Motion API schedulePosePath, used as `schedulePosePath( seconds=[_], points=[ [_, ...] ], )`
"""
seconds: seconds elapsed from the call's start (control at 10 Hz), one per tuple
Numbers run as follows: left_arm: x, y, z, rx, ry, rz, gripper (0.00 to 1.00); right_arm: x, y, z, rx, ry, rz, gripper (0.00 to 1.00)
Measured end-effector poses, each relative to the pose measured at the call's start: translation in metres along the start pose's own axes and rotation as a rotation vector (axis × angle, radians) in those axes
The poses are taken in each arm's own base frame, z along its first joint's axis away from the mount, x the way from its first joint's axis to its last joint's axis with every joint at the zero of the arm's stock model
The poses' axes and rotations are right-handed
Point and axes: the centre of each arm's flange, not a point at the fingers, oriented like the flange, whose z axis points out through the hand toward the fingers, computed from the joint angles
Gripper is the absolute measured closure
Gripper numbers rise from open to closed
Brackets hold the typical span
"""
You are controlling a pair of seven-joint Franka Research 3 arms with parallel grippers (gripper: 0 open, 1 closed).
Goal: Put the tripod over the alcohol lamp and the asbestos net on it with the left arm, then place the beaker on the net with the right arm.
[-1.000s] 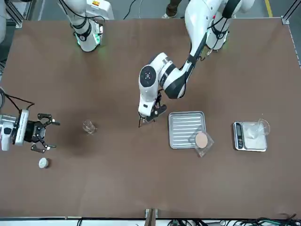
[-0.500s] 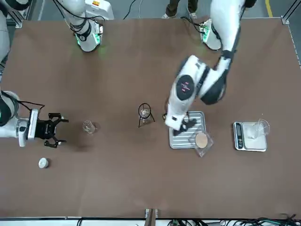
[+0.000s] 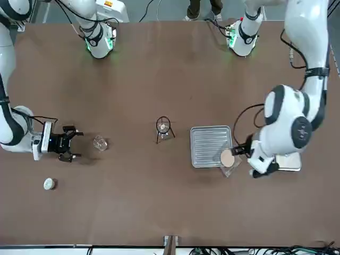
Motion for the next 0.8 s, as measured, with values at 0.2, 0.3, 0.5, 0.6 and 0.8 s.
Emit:
schedulePosePath(
  seconds=[0.2,0.3,0.5,0.6,0.8],
  points=[
    [0.025,-0.046,0.02,-0.073,0.023,0.079,0.32,-0.021,-0.01,0.01,-0.012,0.03,-0.038,0.0],
    [0.031,-0.054,0.035,-0.085,0.017,0.132,0.31,-0.028,-0.015,0.01,-0.02,0.044,-0.051,0.0],
    [0.038,-0.071,0.061,-0.118,-0.007,0.234,0.31,-0.043,-0.027,0.01,-0.071,0.095,-0.077,0.0],
    [0.043,-0.089,0.07,-0.152,-0.011,0.283,0.3,-0.049,-0.033,0.011,-0.097,0.121,-0.079,0.0],
    [0.053,-0.138,0.076,-0.246,0.01,0.367,0.28,-0.059,-0.04,0.015,-0.143,0.159,-0.073,0.0]
  ],
)
